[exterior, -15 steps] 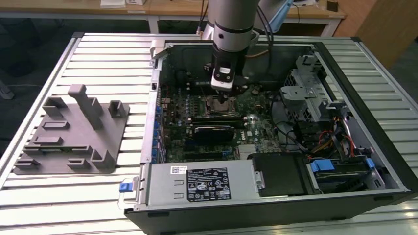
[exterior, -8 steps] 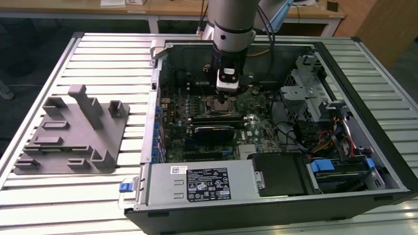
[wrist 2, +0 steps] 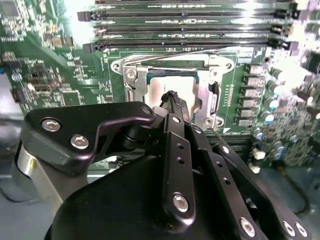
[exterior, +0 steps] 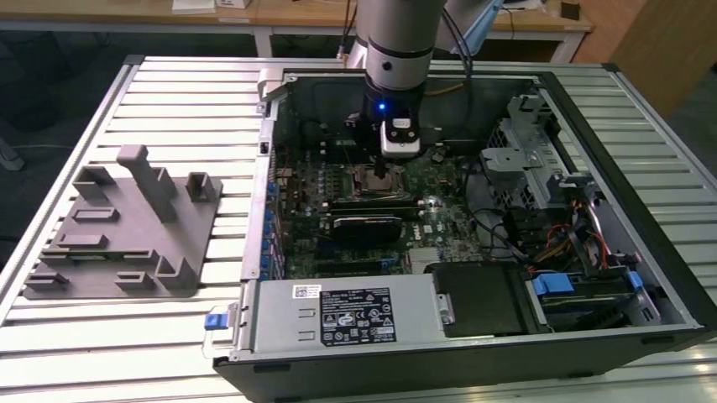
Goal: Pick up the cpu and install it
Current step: 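Close the cpu cover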
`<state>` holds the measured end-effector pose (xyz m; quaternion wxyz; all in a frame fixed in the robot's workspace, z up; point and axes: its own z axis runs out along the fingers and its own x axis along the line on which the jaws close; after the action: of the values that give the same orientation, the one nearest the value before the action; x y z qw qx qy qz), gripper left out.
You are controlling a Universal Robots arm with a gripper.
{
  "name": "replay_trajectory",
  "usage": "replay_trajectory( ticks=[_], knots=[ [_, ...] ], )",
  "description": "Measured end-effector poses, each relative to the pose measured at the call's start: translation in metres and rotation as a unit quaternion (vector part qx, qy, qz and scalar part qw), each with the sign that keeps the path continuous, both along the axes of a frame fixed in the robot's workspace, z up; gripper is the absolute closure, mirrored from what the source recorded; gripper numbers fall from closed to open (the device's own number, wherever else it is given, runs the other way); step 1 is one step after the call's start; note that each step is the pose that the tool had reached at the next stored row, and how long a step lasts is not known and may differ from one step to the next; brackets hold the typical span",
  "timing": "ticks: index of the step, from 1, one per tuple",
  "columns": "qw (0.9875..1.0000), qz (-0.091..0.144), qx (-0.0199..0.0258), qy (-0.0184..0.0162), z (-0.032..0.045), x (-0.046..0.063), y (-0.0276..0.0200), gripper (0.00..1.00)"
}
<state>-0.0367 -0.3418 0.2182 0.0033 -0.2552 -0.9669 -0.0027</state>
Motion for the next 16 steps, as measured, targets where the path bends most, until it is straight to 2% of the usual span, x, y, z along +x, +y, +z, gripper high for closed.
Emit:
replay_trajectory(
  ticks=[5, 9, 13, 16],
  knots=[
    [0.9990, 0.045, 0.0001, 0.0000, -0.0008, 0.0000, 0.0000, 0.89],
    [0.9980, 0.064, 0.0024, -0.0002, -0.0014, 0.0000, 0.0000, 0.89],
    [0.9964, 0.085, 0.0065, -0.0026, -0.0019, 0.0000, 0.0000, 0.89],
    [0.9947, 0.103, 0.0095, -0.0054, -0.0022, 0.0000, 0.0000, 0.89]
  ],
)
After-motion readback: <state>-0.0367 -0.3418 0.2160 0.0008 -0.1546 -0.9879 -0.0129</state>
